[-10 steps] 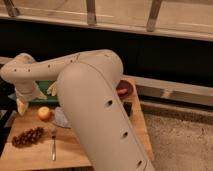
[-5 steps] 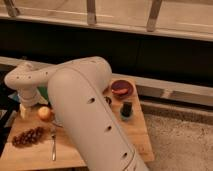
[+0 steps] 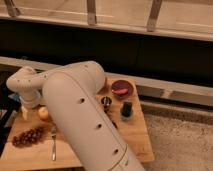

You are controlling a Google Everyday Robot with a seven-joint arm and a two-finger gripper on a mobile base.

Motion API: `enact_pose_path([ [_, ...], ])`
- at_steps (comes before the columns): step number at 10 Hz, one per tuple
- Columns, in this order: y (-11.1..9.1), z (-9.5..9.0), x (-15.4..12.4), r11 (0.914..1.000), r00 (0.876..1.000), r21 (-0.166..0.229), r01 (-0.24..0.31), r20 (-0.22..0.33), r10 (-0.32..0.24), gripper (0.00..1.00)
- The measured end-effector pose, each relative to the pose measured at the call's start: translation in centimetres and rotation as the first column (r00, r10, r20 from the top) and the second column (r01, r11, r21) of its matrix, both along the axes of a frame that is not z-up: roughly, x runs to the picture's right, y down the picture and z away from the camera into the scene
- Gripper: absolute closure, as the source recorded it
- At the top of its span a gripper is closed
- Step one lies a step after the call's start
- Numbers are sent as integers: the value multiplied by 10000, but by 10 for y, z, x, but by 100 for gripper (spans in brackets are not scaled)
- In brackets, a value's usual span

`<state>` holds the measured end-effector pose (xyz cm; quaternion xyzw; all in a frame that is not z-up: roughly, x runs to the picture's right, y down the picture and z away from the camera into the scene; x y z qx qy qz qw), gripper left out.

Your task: Place apple in metal cup

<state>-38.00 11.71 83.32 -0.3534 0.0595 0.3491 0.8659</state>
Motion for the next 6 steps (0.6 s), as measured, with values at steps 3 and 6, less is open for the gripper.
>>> enact_pose_path([
  [3,10,13,10,9999,10000,-150,42,-87,-43,22],
  [6,19,23,15,9992,9999,-388,-126,-41,124,29],
])
